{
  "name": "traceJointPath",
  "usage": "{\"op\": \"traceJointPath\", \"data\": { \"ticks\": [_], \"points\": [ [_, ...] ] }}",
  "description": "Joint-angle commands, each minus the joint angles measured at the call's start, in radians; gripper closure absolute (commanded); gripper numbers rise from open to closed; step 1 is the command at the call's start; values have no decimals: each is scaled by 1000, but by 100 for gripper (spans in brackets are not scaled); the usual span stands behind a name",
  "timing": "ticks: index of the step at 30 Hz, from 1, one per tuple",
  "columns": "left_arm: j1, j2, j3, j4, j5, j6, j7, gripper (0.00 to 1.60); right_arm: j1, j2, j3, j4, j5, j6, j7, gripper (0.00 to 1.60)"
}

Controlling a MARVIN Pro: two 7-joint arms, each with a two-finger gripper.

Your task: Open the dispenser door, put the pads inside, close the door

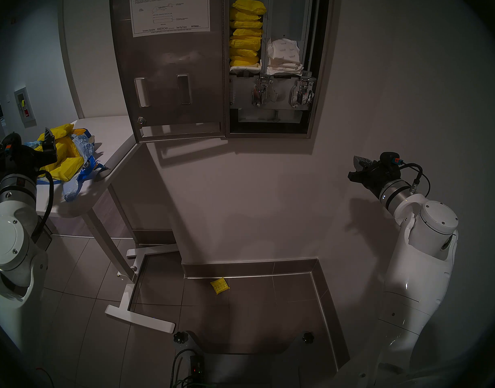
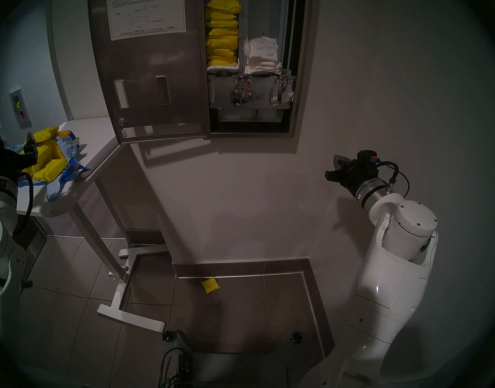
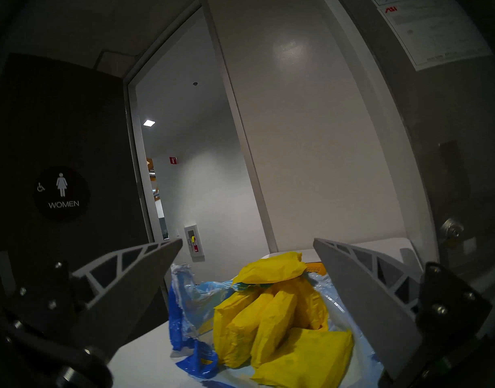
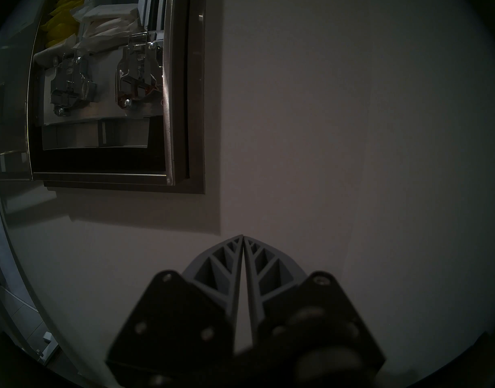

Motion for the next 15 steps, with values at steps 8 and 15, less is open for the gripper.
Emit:
{"op": "traceJointPath", "data": {
  "ticks": [8, 15],
  "points": [
    [198, -52, -218, 90, 38, -218, -257, 0, 20, 5, -2, -33, 6, -10, -1, 118],
    [220, -15, -301, 212, 14, -335, -438, 0, 20, 5, -2, -34, 6, -10, -1, 118]
  ]
}}
